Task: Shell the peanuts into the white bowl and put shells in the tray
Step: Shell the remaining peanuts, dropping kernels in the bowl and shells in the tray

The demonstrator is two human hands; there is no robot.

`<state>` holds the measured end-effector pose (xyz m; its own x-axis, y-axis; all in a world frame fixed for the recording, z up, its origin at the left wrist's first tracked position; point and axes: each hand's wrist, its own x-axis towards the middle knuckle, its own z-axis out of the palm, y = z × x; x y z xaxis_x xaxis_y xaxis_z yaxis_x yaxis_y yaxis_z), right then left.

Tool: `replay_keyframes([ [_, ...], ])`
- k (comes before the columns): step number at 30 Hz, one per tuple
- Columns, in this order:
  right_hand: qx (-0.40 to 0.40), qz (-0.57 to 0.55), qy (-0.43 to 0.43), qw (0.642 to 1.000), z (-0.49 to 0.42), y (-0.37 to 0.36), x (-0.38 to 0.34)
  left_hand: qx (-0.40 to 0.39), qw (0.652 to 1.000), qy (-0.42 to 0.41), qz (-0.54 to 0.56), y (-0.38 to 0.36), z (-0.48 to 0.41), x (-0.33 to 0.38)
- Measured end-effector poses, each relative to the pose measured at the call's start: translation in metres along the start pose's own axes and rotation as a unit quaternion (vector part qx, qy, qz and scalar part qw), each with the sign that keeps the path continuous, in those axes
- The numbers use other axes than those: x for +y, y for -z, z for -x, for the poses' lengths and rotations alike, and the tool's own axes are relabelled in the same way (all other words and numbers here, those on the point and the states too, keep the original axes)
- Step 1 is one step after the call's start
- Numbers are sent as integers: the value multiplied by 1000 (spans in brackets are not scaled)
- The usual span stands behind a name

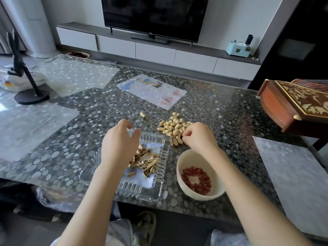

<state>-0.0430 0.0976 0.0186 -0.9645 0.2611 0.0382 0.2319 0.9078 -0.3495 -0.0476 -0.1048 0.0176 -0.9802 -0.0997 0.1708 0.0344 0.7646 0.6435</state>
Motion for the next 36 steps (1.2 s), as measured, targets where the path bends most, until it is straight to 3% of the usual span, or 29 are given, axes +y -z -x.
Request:
replay_keyframes([
  [3,-57,30,-61,996,-29,-4,21,14,1000,-6,21,0,-1,1],
  [7,-115,75,-40,990,-46,-15,28,24,998,-29,46,1,2,6],
  [14,-68,16,-28,997,-37,-12,33,-8,995,-75,68,-5,10,18],
  [17,-17,-76,-13,997,-13,8,32,-50,989,-91,103,-8,14,24],
  [20,10,-219,44,975,28,28,22,-120,969,-109,188,-11,22,32],
  [23,22,-280,80,956,66,41,15,-188,937,-116,270,-13,32,39],
  [25,36,-303,85,948,83,46,14,-222,915,-120,314,-12,37,43],
  [31,71,-325,109,937,108,47,21,-282,896,-161,304,-12,54,53],
  [36,79,-377,90,918,112,45,26,-318,858,-123,383,-17,56,57],
])
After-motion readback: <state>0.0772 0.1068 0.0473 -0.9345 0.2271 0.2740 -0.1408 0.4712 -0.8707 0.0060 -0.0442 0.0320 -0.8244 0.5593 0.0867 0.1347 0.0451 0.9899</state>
